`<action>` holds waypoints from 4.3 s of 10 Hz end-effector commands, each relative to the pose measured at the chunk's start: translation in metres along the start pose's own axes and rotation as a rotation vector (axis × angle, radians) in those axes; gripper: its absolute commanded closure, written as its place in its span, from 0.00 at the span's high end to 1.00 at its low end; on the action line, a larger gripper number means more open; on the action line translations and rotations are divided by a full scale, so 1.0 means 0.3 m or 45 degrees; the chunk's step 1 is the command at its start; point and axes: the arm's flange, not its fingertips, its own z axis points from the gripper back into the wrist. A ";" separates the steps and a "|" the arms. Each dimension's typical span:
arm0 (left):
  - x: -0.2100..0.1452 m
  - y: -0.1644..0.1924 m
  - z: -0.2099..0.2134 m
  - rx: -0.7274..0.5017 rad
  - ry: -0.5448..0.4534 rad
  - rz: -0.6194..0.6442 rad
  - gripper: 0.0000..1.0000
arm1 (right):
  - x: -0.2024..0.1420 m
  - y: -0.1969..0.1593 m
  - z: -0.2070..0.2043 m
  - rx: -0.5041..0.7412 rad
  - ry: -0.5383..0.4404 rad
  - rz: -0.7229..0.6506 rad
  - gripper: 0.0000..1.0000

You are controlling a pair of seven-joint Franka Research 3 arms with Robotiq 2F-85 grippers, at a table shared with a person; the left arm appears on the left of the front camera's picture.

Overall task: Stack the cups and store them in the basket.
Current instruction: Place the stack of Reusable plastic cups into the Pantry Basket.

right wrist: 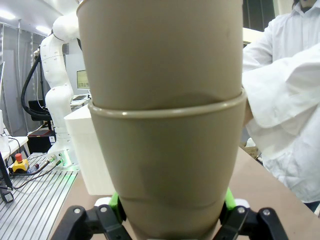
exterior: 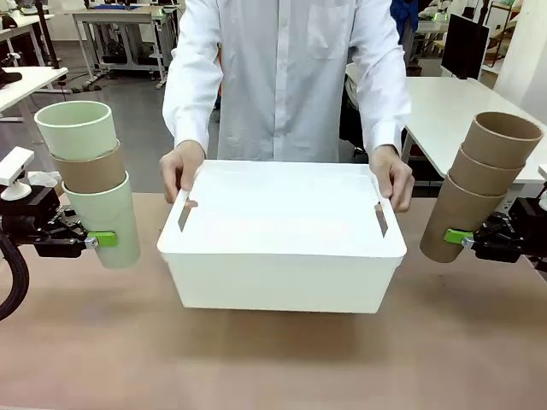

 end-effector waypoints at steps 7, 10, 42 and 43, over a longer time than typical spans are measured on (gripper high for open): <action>0.013 0.001 -0.002 -0.004 -0.008 -0.010 0.85 | 0.014 0.000 0.000 -0.002 -0.008 0.009 0.85; 0.013 0.001 -0.002 -0.004 -0.008 -0.010 0.85 | 0.014 0.000 0.000 -0.002 -0.008 0.009 0.85; 0.512 -0.048 -0.789 -0.016 1.043 0.104 0.85 | 0.014 0.000 0.000 -0.002 -0.008 0.009 0.85; 0.495 -0.041 -0.825 -0.010 1.064 0.113 0.85 | 0.014 0.000 0.000 -0.002 -0.008 0.009 0.85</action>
